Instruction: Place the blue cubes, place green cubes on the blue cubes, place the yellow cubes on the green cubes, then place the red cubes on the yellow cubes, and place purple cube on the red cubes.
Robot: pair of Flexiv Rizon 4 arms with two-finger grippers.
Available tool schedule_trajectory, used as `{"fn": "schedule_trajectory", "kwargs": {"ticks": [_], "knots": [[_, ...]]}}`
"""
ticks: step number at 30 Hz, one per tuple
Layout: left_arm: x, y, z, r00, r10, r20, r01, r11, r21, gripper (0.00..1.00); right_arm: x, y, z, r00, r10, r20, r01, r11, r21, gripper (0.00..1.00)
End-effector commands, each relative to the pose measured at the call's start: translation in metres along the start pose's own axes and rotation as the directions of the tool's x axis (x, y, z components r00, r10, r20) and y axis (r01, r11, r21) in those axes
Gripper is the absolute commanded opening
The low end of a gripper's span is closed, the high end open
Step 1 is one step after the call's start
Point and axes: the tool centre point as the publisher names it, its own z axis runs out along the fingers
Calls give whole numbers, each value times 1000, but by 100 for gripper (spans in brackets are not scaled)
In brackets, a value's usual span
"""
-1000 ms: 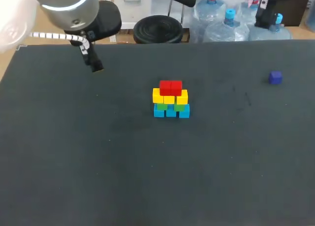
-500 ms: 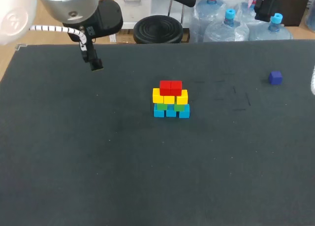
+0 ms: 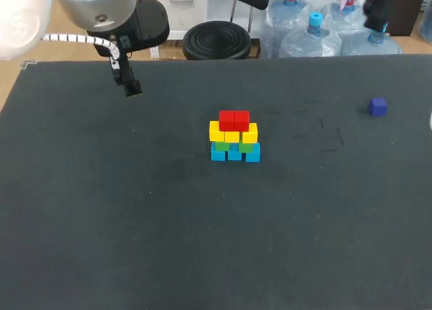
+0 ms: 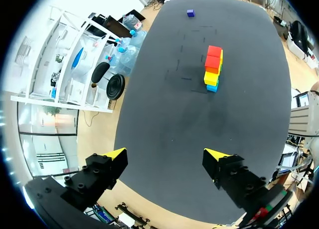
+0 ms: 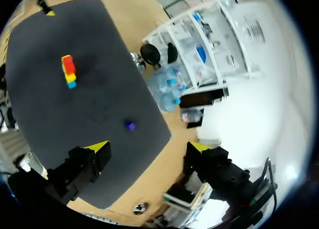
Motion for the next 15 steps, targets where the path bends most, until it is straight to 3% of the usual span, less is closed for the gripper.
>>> {"fn": "schedule_trajectory", "kwargs": {"ticks": [1,8,15], "knots": [[0,2,0,1000,2,-2,-2,1000,4,100,43,-2,19,997,78,28,-77,997,-9,100],[0,2,0,1000,2,-2,-2,1000,4,100,97,17,63,972,234,-36,-236,969,-76,100],[0,2,0,1000,2,-2,-2,1000,4,100,112,54,109,942,300,-153,-324,931,-167,100]]}}
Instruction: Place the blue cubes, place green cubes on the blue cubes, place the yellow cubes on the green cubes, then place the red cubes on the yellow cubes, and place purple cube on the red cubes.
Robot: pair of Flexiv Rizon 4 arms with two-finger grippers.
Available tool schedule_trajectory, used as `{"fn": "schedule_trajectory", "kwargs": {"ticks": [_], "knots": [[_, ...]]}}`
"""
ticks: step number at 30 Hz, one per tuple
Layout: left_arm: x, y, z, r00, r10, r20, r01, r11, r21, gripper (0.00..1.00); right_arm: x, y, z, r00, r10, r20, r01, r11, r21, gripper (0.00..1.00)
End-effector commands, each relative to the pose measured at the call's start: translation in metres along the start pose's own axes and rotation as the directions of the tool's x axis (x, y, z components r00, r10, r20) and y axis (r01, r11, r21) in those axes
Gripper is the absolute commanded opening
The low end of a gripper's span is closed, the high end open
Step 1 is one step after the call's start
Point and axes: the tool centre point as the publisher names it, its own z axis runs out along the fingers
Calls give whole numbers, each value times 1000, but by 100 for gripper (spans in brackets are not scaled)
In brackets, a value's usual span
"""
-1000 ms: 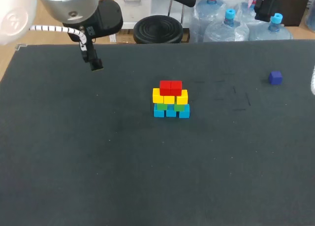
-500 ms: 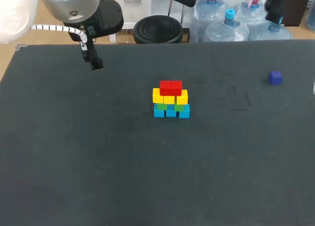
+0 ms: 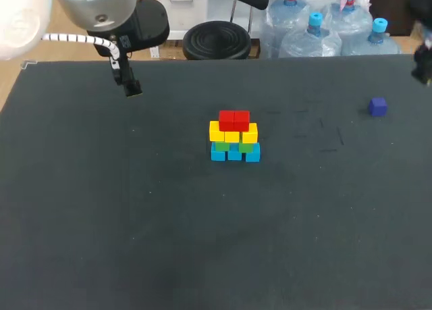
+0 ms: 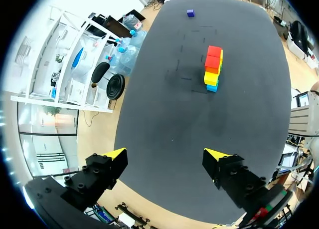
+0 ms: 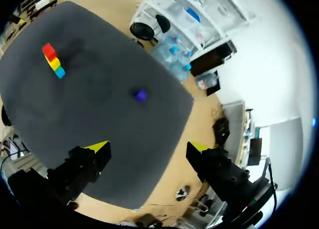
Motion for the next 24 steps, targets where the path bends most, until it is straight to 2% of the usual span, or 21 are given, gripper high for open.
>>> {"fn": "schedule_trajectory", "kwargs": {"ticks": [1,8,13,17,21,24], "knots": [[0,2,0,1000,2,-1,-2,1000,3,100,4,10,32,1000,20,-4,-20,999,-35,100],[0,2,0,1000,2,-1,-2,1000,3,100,5,27,71,997,52,-49,-58,992,-109,100],[0,2,0,1000,2,-1,-2,1000,3,100,-2,37,99,990,84,-109,-100,983,-156,100],[0,2,0,1000,2,-1,-2,1000,3,100,-13,43,118,991,63,-120,-84,981,-174,100],[0,2,0,1000,2,-1,-2,1000,3,100,-31,42,121,996,24,-83,-38,985,-166,100],[0,2,0,1000,2,-1,-2,1000,3,100,-39,38,116,999,-18,-42,9,980,-199,100]]}}
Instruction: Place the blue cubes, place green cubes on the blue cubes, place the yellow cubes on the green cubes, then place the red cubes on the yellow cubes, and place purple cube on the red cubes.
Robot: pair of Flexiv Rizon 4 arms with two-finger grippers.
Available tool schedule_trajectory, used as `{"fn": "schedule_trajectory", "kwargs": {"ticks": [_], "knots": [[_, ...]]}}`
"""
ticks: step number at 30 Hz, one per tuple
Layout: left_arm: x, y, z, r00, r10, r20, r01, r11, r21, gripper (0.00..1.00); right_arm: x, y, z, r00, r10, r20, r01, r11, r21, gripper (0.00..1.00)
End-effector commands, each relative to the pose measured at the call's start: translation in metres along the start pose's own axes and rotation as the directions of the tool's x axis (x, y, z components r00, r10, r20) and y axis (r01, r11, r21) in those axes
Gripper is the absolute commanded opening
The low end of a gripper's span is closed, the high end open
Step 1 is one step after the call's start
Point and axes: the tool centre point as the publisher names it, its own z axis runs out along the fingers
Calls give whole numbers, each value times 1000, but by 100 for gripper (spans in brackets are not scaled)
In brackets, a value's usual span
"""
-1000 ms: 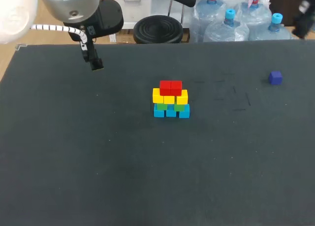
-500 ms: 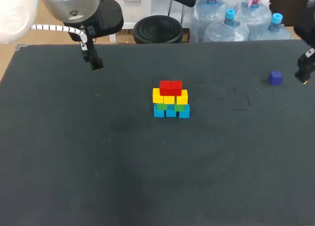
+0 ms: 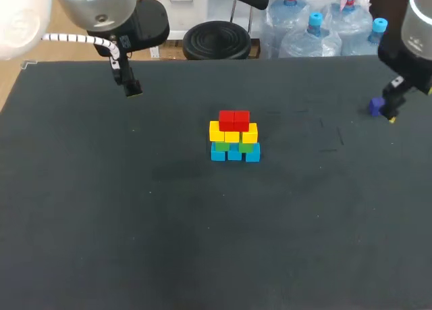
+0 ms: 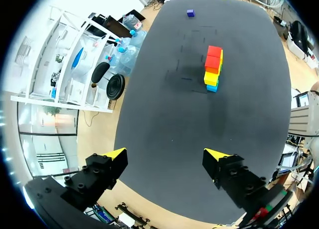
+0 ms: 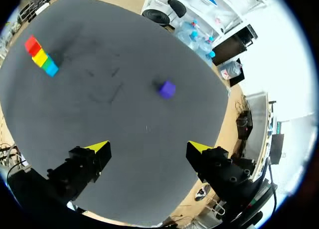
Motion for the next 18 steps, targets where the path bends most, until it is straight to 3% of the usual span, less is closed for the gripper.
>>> {"fn": "schedule_trajectory", "kwargs": {"ticks": [1,18], "knots": [[0,2,0,1000,2,-1,-2,1000,3,100,-16,-5,-4,997,-72,-3,72,997,-14,100],[0,2,0,1000,2,-1,-2,1000,3,100,-17,-5,-7,995,-103,-7,102,994,-22,100]]}}
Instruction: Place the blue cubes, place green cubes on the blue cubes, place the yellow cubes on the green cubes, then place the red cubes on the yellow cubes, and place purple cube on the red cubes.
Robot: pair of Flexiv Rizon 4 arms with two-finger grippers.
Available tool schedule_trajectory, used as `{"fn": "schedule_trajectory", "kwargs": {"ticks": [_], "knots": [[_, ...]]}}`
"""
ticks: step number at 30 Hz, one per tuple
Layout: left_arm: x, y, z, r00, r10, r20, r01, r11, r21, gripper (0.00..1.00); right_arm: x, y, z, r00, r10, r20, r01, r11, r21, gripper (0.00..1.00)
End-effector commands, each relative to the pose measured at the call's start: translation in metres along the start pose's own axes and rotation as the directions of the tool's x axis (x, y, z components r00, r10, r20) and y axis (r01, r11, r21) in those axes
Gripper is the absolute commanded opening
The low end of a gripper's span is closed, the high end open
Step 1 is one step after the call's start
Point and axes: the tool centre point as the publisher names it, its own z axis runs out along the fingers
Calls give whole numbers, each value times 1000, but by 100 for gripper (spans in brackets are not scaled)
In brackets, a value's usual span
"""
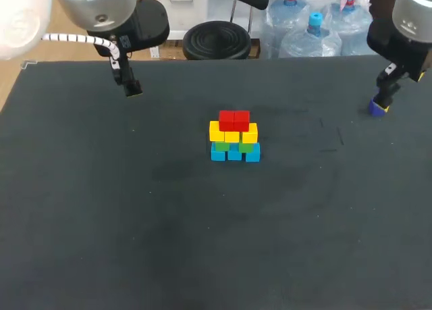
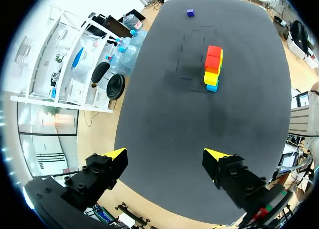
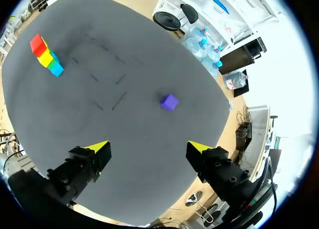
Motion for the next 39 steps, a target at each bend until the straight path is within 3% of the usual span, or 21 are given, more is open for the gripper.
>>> {"fn": "schedule_trajectory", "kwargs": {"ticks": [1,4,10,15,18,21,25,28,32,35,39], "knots": [[0,2,0,1000,2,-1,-2,1000,3,100,1,0,0,1000,0,3,0,1000,1,100],[0,2,0,1000,2,-1,-2,1000,3,100,1,0,0,1000,0,3,0,1000,1,100],[0,2,0,1000,2,-1,-2,1000,3,100,11,-15,3,985,158,75,-136,963,-234,100],[0,2,0,1000,2,-1,-2,1000,3,100,21,-12,11,921,331,204,-228,885,-406,100],[0,2,0,1000,2,-1,-2,1000,3,100,21,-6,26,871,424,247,-278,841,-463,100],[0,2,0,1000,2,-1,-2,1000,3,100,16,1,41,848,469,248,-312,819,-482,100],[0,2,0,1000,2,-1,-2,1000,3,100,7,4,52,835,487,256,-339,822,-459,100],[0,2,0,1000,2,-1,-2,1000,3,100,-3,3,56,852,455,259,-332,853,-403,100],[0,2,0,1000,2,-1,-2,1000,3,100,-15,4,54,898,351,266,-281,922,-267,100],[0,2,0,1000,2,-1,-2,1000,3,100,-25,4,55,931,287,225,-242,948,-206,100],[0,2,0,1000,2,-1,-2,1000,3,100,-33,7,65,957,258,133,-229,953,-196,100]]}}
